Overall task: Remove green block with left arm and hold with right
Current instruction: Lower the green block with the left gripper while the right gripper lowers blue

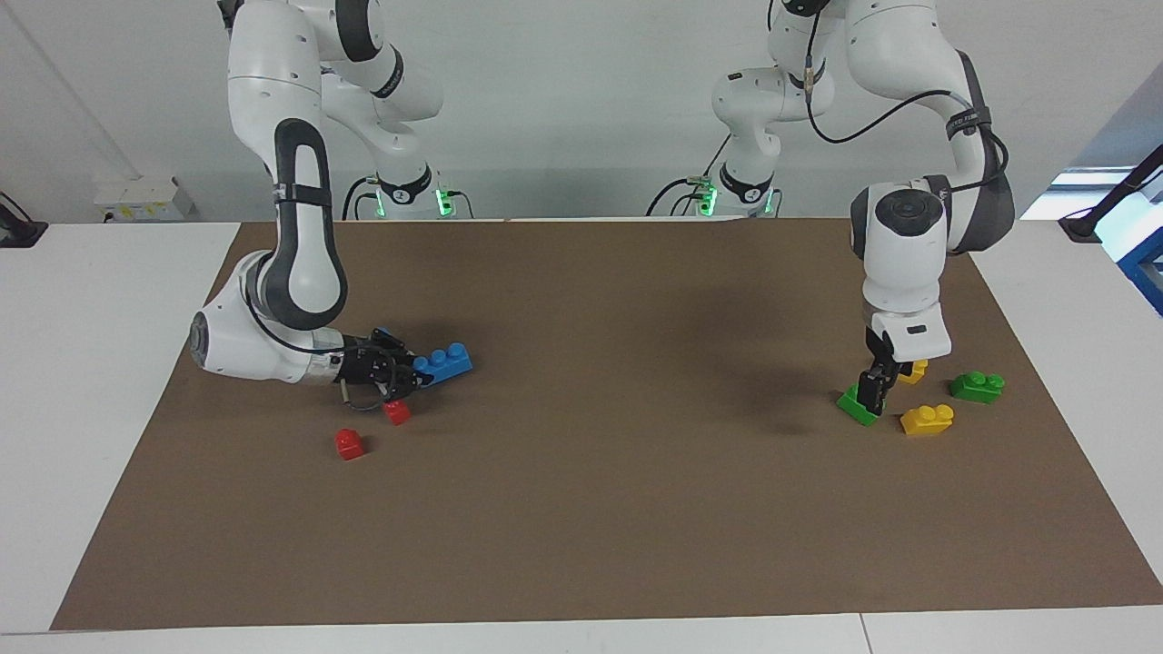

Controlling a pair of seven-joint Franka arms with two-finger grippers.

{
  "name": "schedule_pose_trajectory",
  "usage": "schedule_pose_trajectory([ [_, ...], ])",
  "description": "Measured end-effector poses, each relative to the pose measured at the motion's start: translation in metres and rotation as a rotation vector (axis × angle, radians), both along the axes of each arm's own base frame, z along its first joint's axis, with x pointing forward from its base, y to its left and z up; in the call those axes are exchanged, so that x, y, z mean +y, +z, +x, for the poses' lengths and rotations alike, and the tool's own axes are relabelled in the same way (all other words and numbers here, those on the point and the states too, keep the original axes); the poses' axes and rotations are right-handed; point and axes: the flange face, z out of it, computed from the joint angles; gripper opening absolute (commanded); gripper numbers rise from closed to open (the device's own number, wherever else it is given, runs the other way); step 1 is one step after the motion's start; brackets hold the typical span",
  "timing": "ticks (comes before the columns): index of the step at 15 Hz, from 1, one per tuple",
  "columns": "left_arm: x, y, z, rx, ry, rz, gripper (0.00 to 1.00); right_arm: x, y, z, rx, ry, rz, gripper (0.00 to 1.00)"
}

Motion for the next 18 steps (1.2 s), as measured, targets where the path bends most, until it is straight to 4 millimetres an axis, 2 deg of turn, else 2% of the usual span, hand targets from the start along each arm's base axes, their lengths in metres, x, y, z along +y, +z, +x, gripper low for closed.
schedule_pose_trajectory([
  [3,0.008,0.051,0.002,0.096,-0.129,-0.031,1.0,0.004,0.021,0.003,-0.006,0.004,-0.057,0.0],
  [6,0.01,0.095,-0.009,0.14,-0.225,-0.065,1.0,0.012,0.024,0.003,-0.007,0.026,-0.082,0.0],
  [12,0.009,0.172,-0.072,0.233,-0.419,-0.084,1.0,0.008,0.021,0.0,-0.001,0.052,-0.117,0.0],
  [15,0.009,0.195,-0.098,0.263,-0.446,-0.088,1.0,0.003,0.018,0.0,-0.003,0.055,-0.116,0.0],
  [18,0.01,0.202,-0.118,0.269,-0.456,-0.128,1.0,-0.007,0.011,-0.002,-0.014,0.067,-0.11,0.0],
])
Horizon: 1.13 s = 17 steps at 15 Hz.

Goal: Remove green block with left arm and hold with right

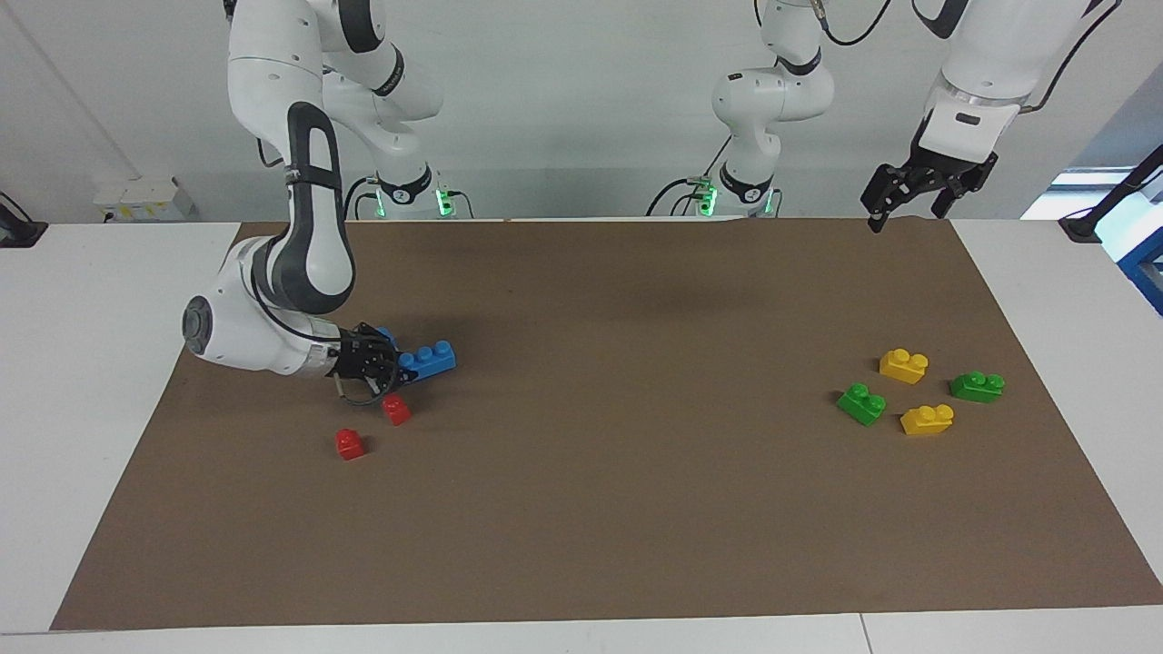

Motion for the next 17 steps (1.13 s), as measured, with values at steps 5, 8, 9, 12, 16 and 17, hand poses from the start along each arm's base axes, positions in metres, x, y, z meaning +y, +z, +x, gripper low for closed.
schedule_pose_trajectory([
  [5,0.002,-0.002,-0.013,0.007,0.015,-0.07,1.0,-0.017,-0.006,-0.003,-0.007,0.002,0.012,0.6],
  [8,0.007,-0.001,-0.011,-0.009,0.025,-0.082,1.0,-0.017,-0.006,-0.003,-0.007,0.004,0.012,0.7],
  [9,0.007,0.0,-0.01,-0.017,0.025,-0.083,1.0,-0.017,-0.006,-0.003,-0.007,0.004,0.012,0.72],
  [12,0.007,0.001,-0.009,-0.028,0.025,-0.085,1.0,-0.017,-0.006,-0.003,-0.008,0.004,0.012,0.76],
  [16,0.018,0.003,0.002,-0.039,0.044,-0.093,1.0,-0.013,-0.002,-0.002,-0.011,0.003,0.011,0.78],
  [17,0.022,0.003,0.007,-0.042,0.049,-0.095,1.0,-0.011,0.002,-0.001,-0.011,-0.005,0.007,0.78],
])
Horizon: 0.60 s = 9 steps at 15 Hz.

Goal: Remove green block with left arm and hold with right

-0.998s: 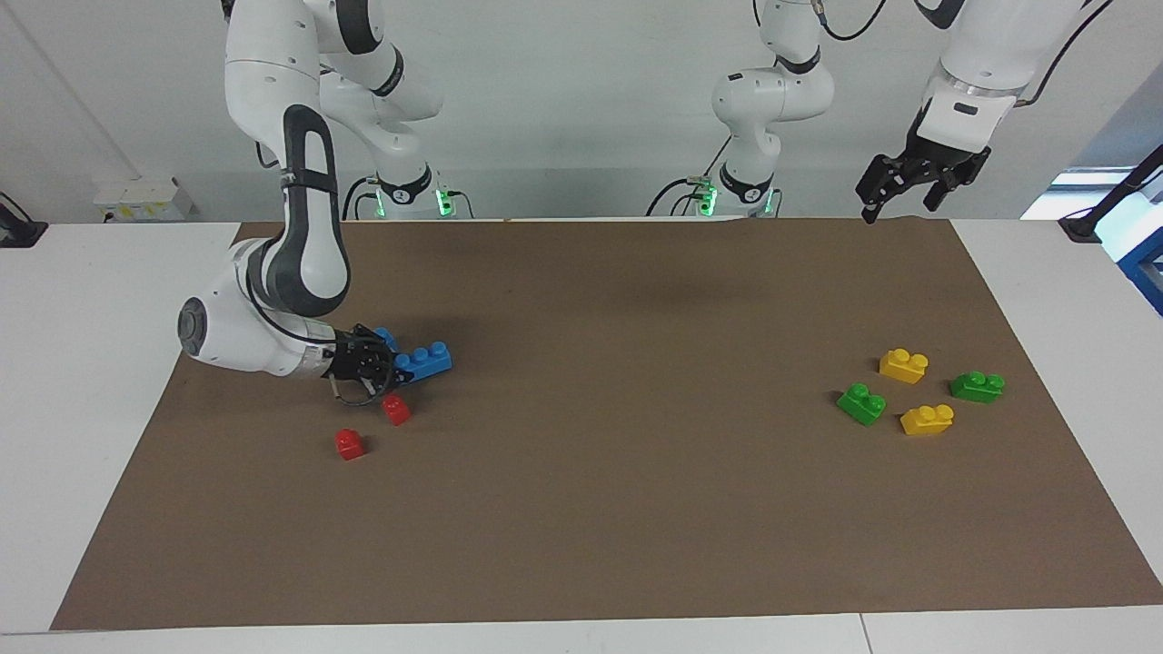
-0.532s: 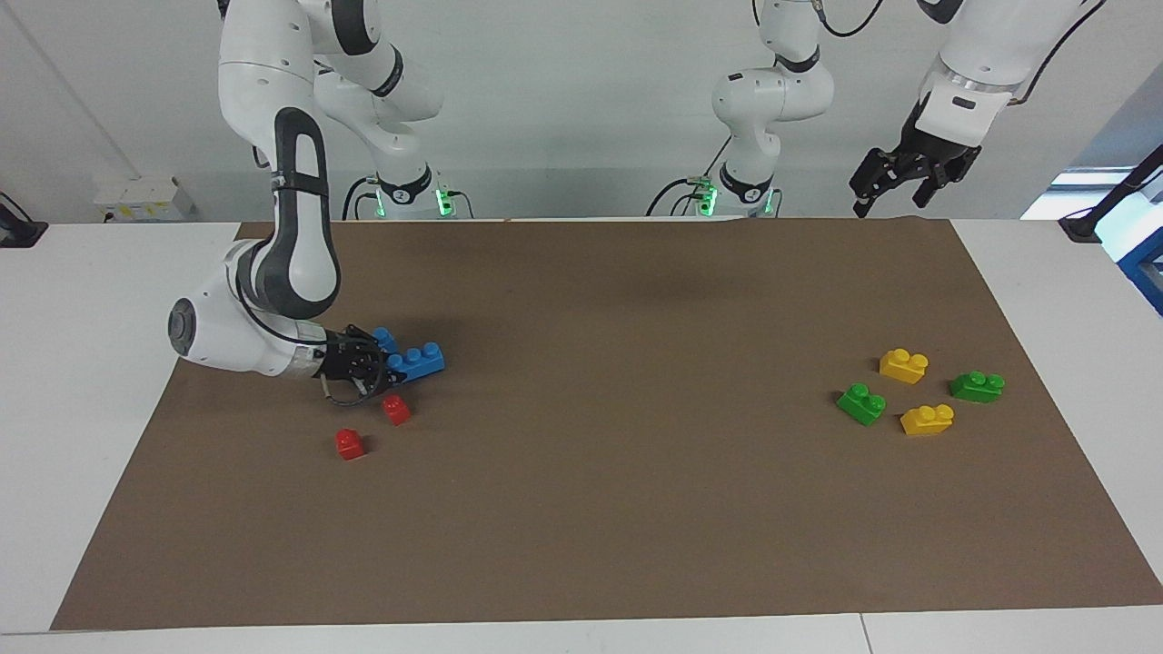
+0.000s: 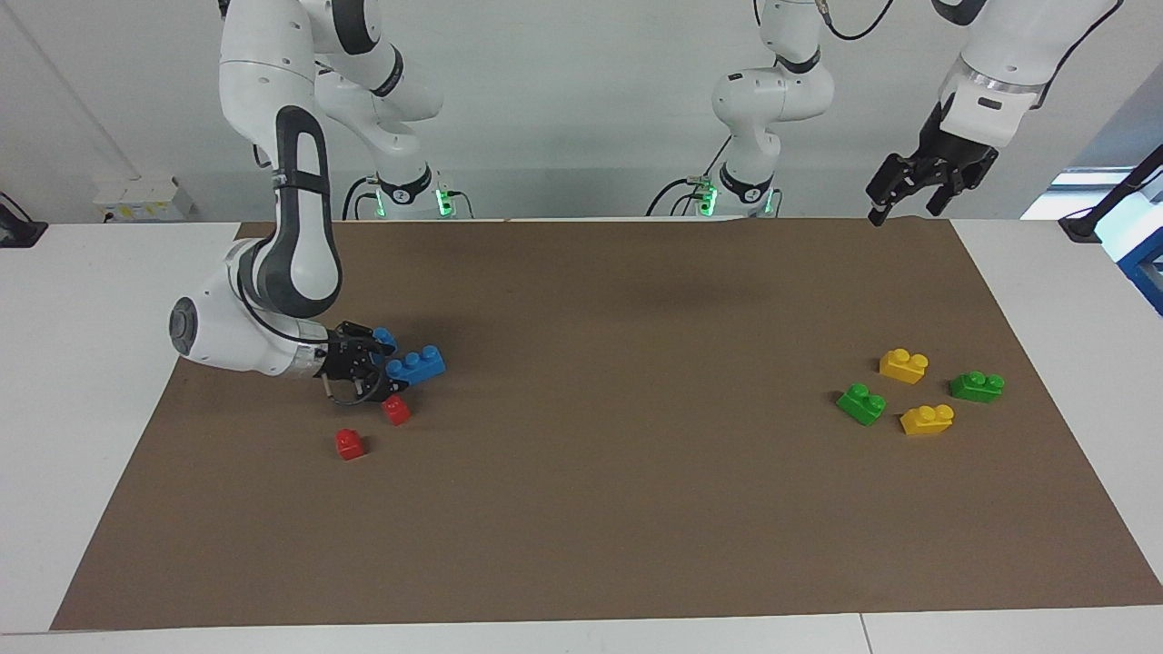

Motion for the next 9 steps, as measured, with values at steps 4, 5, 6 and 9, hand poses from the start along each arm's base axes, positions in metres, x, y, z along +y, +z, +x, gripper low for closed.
schedule_pose_trajectory([
  [4,0.001,0.001,0.012,-0.013,-0.028,-0.002,1.0,0.021,0.046,0.006,-0.046,-0.023,-0.014,0.82],
  [5,0.002,0.001,0.012,-0.015,-0.046,-0.001,1.0,0.028,0.06,0.006,-0.067,-0.016,-0.015,0.83],
  [6,0.003,0.0,0.013,-0.016,-0.067,0.0,1.0,0.036,0.074,0.006,-0.091,-0.006,-0.014,0.89],
  [9,0.005,-0.002,0.013,-0.013,-0.128,0.002,1.0,0.059,0.114,0.014,-0.176,0.058,-0.041,1.0],
])
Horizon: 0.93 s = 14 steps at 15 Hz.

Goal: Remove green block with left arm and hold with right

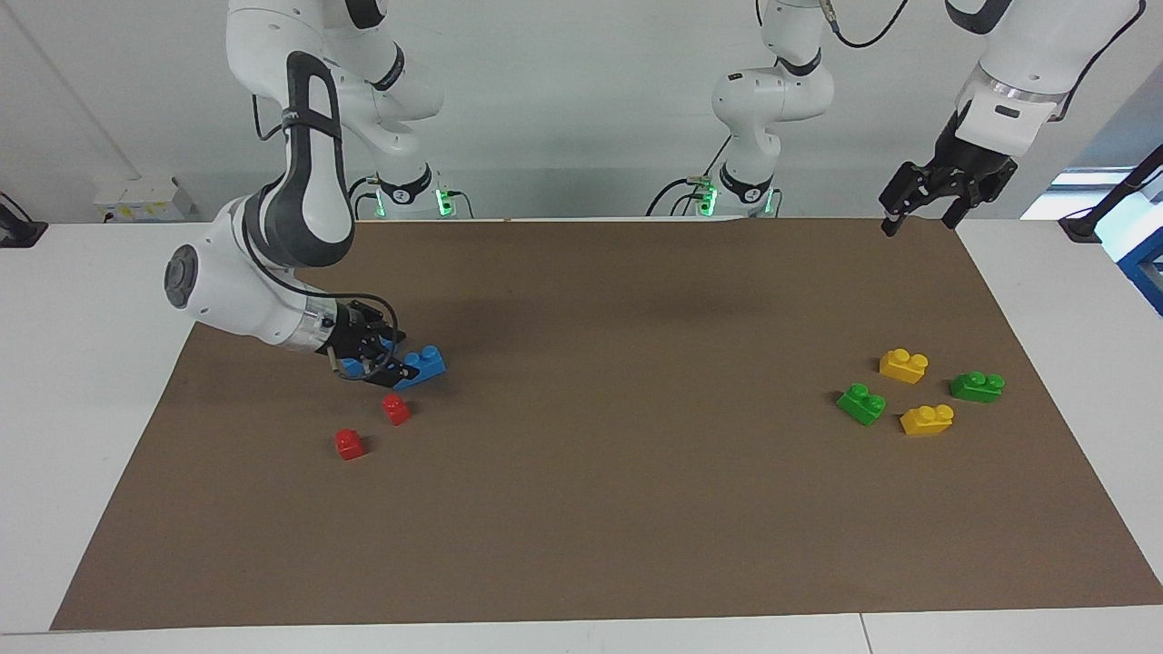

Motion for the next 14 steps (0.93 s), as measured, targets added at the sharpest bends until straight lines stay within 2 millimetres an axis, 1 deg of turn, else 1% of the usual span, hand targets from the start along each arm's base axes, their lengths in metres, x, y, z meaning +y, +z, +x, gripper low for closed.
schedule_pose_trajectory([
  [3,0.0,-0.003,0.001,0.006,-0.013,0.001,1.0,0.025,0.037,0.011,-0.12,0.169,-0.116,1.0],
  [4,0.0,-0.004,0.001,0.007,-0.013,0.001,1.0,0.03,0.049,0.015,-0.162,0.223,-0.141,1.0],
  [5,0.0,-0.004,0.001,0.008,-0.013,0.001,1.0,0.03,0.062,0.019,-0.205,0.269,-0.163,1.0],
  [7,0.0,-0.004,0.001,0.01,-0.013,0.001,1.0,0.019,0.096,0.023,-0.3,0.376,-0.244,1.0],
  [9,0.001,-0.005,0.001,0.012,-0.014,0.007,1.0,0.003,0.139,0.018,-0.395,0.539,-0.376,1.0],
  [11,0.002,-0.005,0.001,0.012,-0.016,0.022,1.0,-0.013,0.183,0.005,-0.48,0.695,-0.461,1.0],
  [12,0.002,-0.005,0.001,0.012,-0.016,0.025,1.0,-0.023,0.202,-0.004,-0.503,0.733,-0.473,1.0],
  [13,0.002,-0.005,0.001,0.012,-0.017,0.025,1.0,-0.033,0.216,-0.015,-0.498,0.757,-0.471,1.0],
  [14,0.002,-0.005,0.001,0.012,-0.017,0.025,1.0,-0.042,0.226,-0.028,-0.476,0.785,-0.458,1.0],
])
